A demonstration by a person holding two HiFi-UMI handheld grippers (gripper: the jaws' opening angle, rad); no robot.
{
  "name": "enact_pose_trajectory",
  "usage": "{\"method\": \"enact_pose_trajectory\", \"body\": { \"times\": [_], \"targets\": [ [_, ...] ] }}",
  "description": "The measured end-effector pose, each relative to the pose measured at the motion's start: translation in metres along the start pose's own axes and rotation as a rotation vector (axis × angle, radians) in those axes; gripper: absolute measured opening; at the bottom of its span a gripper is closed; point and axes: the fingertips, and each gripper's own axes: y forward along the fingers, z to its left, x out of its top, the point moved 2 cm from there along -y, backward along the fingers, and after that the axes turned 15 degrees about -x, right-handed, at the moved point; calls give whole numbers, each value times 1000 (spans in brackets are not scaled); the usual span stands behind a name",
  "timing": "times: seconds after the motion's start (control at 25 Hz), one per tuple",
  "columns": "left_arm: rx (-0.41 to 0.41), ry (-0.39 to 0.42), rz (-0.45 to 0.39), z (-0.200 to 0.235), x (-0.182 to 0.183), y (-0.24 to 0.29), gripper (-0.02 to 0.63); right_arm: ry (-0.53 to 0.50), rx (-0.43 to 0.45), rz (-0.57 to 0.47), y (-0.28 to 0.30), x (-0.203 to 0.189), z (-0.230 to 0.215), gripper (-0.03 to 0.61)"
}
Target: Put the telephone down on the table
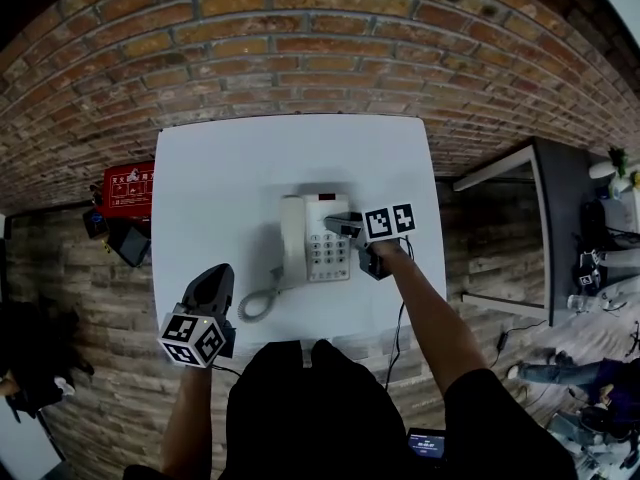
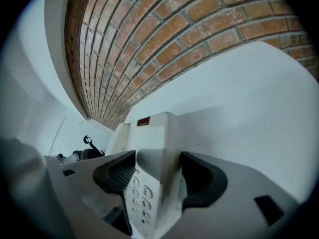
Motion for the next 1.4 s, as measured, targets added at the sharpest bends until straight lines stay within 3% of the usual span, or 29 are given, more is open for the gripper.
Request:
{"method": "enact_pose_trajectory", "body": {
  "times": [0.56, 0.92, 1.12, 1.4],
  "targets": [
    [-12, 10, -12, -22, -1, 5, 12, 138, 38, -128, -35, -5, -6, 288],
    [-40, 29, -26, -70, -7, 17, 12, 136, 152, -270, -97, -50, 16, 59],
    [-40, 38, -37, -105, -17, 17, 14, 123, 212, -346, -139, -89, 31, 32],
    [-20, 44, -74, -146, -32, -3, 14, 112, 225, -489, -199, -120, 33, 21]
  ]
}}
